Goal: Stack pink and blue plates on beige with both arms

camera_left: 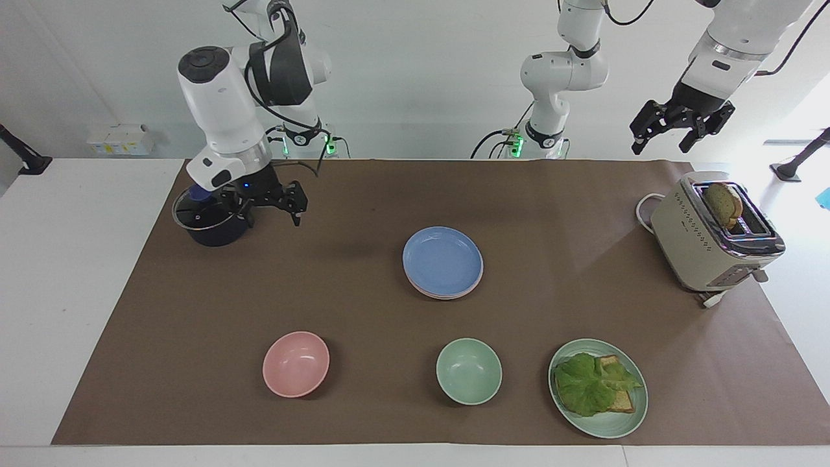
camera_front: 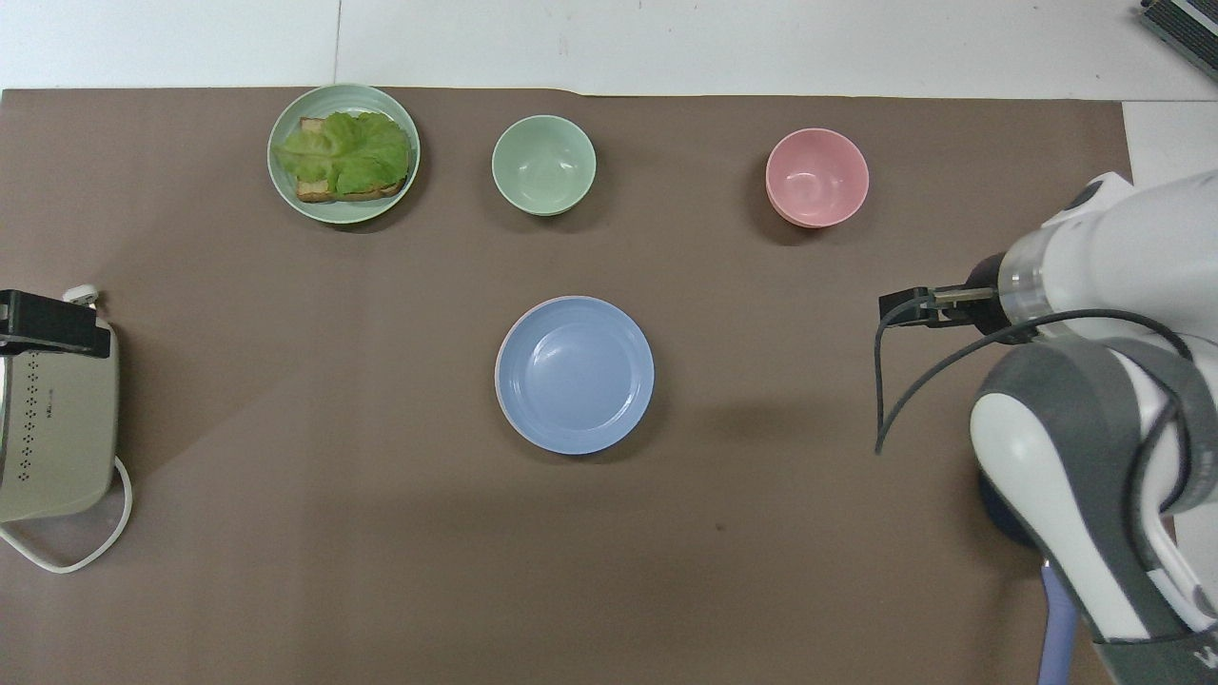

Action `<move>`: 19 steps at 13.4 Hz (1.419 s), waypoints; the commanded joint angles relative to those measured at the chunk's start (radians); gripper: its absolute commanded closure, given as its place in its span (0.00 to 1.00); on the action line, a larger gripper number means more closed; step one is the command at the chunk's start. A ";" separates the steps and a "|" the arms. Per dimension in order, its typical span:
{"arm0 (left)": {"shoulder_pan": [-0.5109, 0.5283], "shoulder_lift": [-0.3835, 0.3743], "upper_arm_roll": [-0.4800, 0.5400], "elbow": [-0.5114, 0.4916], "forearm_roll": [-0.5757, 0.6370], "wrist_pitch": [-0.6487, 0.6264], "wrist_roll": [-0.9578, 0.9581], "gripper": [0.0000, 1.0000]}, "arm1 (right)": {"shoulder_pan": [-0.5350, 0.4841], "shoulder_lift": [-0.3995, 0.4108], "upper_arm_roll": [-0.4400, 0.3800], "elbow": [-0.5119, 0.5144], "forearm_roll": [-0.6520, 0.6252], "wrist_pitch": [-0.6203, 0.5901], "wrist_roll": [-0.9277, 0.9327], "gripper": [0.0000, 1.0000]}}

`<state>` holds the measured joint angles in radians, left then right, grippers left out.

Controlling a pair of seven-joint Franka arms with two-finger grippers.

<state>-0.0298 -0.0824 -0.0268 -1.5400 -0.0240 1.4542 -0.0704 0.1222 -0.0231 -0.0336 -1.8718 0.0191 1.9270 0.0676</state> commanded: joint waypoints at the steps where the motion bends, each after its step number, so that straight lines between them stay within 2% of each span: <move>1: 0.004 -0.005 -0.002 0.000 0.013 -0.014 0.011 0.00 | -0.059 -0.027 0.012 0.028 -0.016 -0.058 -0.066 0.00; 5: 0.004 -0.005 -0.002 0.001 0.013 -0.014 0.011 0.00 | -0.117 -0.029 0.011 0.147 -0.024 -0.204 -0.103 0.00; 11: 0.004 -0.005 -0.002 0.001 0.013 -0.014 0.011 0.00 | -0.122 -0.031 0.011 0.310 -0.071 -0.408 -0.146 0.00; 15: 0.004 -0.005 -0.002 0.000 0.013 -0.014 0.011 0.00 | -0.122 -0.080 0.012 0.255 -0.061 -0.402 -0.147 0.00; 19: 0.004 -0.005 -0.002 0.001 0.013 -0.014 0.011 0.00 | -0.122 -0.084 0.012 0.243 -0.048 -0.387 -0.138 0.00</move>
<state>-0.0298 -0.0824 -0.0268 -1.5400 -0.0240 1.4542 -0.0704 0.0129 -0.0797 -0.0310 -1.5931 -0.0297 1.5271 -0.0529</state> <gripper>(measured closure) 0.000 0.000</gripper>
